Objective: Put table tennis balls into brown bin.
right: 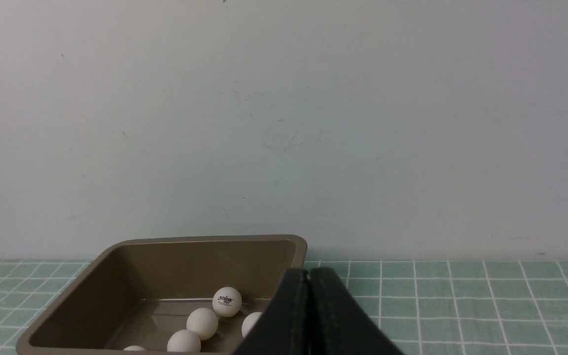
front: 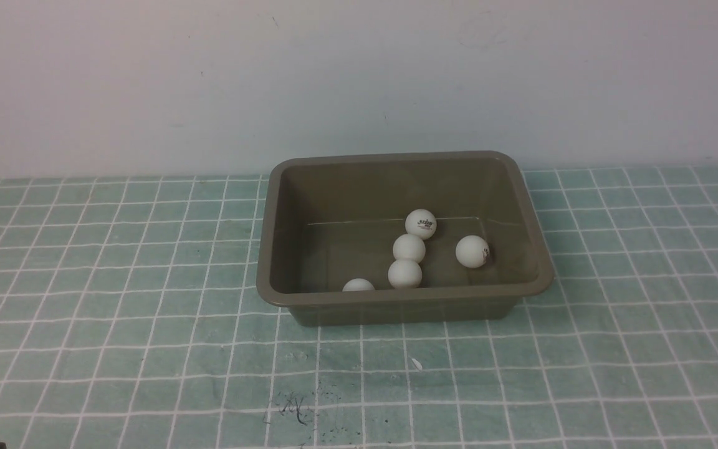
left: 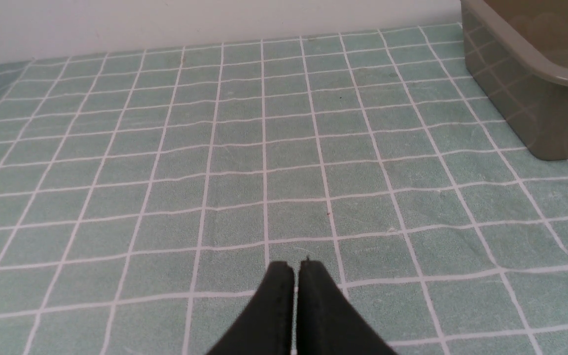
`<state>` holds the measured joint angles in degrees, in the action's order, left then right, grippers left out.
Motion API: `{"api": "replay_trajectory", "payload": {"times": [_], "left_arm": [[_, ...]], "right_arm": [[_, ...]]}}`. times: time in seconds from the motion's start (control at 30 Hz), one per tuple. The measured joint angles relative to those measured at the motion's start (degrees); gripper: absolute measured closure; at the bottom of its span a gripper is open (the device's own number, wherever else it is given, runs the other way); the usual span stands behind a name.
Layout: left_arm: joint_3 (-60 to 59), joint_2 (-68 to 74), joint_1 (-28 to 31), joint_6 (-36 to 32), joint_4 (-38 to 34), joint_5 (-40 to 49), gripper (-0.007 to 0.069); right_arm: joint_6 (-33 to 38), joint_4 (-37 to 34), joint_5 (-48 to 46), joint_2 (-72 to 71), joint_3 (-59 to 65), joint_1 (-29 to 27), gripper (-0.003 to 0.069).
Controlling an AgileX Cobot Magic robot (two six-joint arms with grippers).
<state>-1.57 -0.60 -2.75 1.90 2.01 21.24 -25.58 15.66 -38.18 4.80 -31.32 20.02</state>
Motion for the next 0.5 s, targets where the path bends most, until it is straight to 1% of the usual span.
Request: {"api": "replay_trajectory", "payload": {"times": [0.07, 0.13, 0.17, 0.3, 0.4, 0.5], "left_arm": [[0.0, 0.0, 0.0, 0.0, 0.0, 0.0, 0.0629], [0.0, 0.0, 0.0, 0.0, 0.0, 0.0, 0.0629], [0.0, 0.0, 0.0, 0.0, 0.0, 0.0, 0.0629], [0.0, 0.0, 0.0, 0.0, 0.0, 0.0, 0.0629], [0.0, 0.0, 0.0, 0.0, 0.0, 0.0, 0.0629], [0.0, 0.0, 0.0, 0.0, 0.0, 0.0, 0.0629]], "right_arm": [[1.4, -1.2, 1.7, 0.2, 0.3, 0.0, 0.0673], [4.8, -4.4, 5.0, 0.5, 0.9, 0.0, 0.0673], [9.0, -7.2, 7.1, 0.8, 1.4, 0.0, 0.0673], [19.5, -16.3, 12.5, 0.8, 2.8, 0.1, 0.0673], [23.4, -19.1, 14.7, 0.8, 4.4, 0.1, 0.0673], [24.5, -18.4, 15.6, 0.4, 7.6, -0.1, 0.0673]]}}
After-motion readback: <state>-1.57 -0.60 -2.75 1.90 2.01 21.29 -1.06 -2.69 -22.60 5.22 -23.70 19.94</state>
